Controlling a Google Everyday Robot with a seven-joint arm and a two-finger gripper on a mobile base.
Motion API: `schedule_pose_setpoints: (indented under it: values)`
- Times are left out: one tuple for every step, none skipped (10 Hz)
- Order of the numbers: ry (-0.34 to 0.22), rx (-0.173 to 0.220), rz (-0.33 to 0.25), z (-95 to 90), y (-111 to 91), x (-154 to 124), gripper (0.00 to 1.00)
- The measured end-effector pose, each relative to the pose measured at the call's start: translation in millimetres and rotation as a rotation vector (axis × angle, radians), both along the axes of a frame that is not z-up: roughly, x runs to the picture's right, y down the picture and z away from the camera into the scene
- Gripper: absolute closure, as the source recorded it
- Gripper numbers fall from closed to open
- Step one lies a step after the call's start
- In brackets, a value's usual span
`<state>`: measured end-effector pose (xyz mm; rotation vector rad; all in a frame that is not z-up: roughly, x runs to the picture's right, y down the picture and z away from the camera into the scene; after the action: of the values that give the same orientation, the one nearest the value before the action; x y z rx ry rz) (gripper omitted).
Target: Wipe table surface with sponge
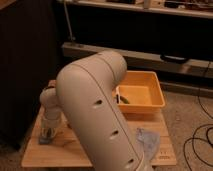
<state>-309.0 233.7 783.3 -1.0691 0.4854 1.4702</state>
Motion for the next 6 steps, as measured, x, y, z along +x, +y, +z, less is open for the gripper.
schedule_pose_setpoints:
  values:
    - [0.004, 0.006, 0.018, 5.4, -7.1, 11.6, 1.0]
    - [0.011, 0.018, 0.04, 4.0, -12.9, 22.8, 1.0]
    - [0.023, 0.031, 0.062, -0.9, -15.6, 35.1, 1.0]
    - [0.035, 0.038, 0.078, -7.0, -15.6, 44.2, 1.0]
    - [0.043, 0.039, 0.085, -15.2, -11.6, 50.4, 1.0]
    - [0.048, 0.03, 0.087, -20.2, -6.2, 52.8, 1.0]
